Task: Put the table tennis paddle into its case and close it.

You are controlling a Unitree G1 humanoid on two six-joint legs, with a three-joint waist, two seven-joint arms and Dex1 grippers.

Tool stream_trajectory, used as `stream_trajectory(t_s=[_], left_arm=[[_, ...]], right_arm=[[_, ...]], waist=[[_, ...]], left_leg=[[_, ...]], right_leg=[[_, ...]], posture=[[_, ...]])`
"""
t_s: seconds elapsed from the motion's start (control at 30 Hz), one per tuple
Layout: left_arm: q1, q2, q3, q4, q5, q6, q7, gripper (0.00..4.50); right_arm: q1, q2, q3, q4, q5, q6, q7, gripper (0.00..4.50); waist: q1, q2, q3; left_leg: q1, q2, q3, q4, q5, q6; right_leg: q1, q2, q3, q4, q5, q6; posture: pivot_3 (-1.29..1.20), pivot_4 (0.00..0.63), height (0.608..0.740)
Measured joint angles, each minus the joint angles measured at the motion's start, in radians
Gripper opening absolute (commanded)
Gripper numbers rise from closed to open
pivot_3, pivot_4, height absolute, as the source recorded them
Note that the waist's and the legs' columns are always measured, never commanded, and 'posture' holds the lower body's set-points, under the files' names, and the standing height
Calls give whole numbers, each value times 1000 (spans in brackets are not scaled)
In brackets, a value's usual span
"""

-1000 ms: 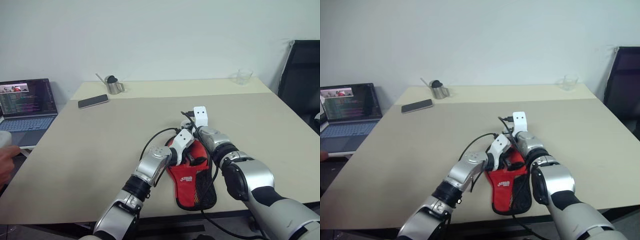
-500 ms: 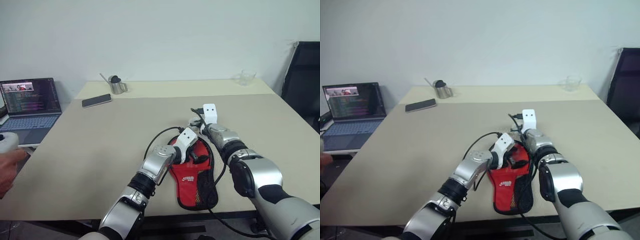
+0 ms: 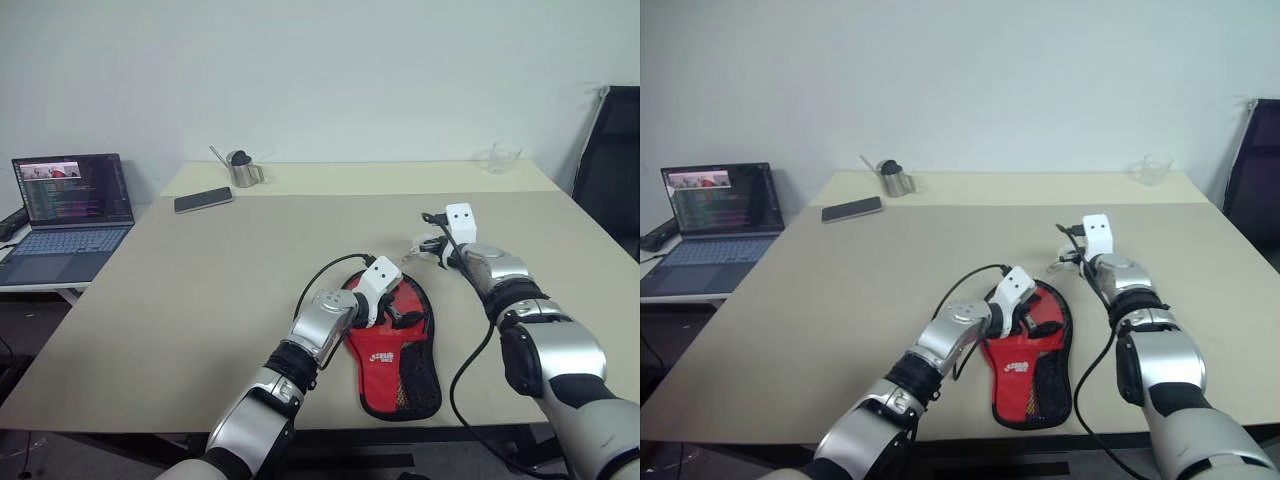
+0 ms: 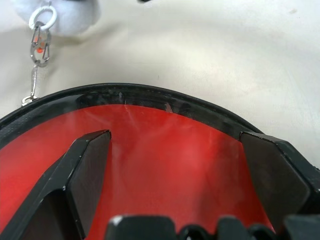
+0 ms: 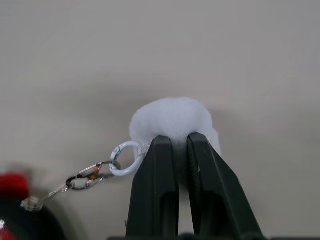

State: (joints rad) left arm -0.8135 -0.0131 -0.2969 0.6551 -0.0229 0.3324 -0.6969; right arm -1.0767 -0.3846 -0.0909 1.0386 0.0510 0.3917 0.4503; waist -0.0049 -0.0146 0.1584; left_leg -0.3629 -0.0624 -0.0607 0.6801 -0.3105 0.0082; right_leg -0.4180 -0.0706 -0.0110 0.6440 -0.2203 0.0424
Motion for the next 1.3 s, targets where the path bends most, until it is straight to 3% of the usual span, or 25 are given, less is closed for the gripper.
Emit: stream_trajectory(t_s=[0.2, 0.33, 0.53, 0.7, 0.97, 1.3], left_arm=[[-5, -6, 0, 19, 1, -22, -14, 4500], [-8, -9, 0, 36, 5, -39, -15, 4500], [-21, -17, 0, 62, 18, -56, -28, 4500], [-27, -24, -1, 73, 26, -65, -42, 4500], [-38, -27, -1, 98, 34, -82, -57, 4500], [-44, -35, -1, 113, 38, -89, -57, 4500]], right_arm=[[317, -164, 59, -582, 66, 366, 210, 8], [430, -230, 70, -802, 99, 494, 249, 8], [502, -256, 70, -932, 141, 570, 257, 8], [561, -374, 76, -986, 172, 576, 334, 8], [666, -550, 113, -1048, 205, 489, 503, 8], [826, -666, 113, -1185, 250, 418, 651, 8]], waist=[[11, 1, -1], [8, 1, -1], [13, 1, 0], [25, 1, 0], [29, 0, 0], [30, 0, 0]], left_leg=[[-1, 0, -1, 0, 0, 0], [1, 0, -1, 0, 0, 0], [2, -1, -4, 0, 0, 0], [1, -2, -5, 0, 0, 0], [1, -2, -6, 0, -1, 0], [1, -1, -10, 0, -1, 0]], right_leg=[[0, 0, -1, -1, 0, 1], [1, 0, -2, -1, -1, 1], [4, 0, -4, -2, -1, 2], [4, 0, -4, -3, -3, 4], [7, 0, -6, -6, -4, 6], [12, -1, -10, -13, -6, 10]], posture=[[0, 150, 740], [0, 150, 740], [0, 150, 740], [0, 150, 740], [0, 150, 740], [0, 150, 740]])
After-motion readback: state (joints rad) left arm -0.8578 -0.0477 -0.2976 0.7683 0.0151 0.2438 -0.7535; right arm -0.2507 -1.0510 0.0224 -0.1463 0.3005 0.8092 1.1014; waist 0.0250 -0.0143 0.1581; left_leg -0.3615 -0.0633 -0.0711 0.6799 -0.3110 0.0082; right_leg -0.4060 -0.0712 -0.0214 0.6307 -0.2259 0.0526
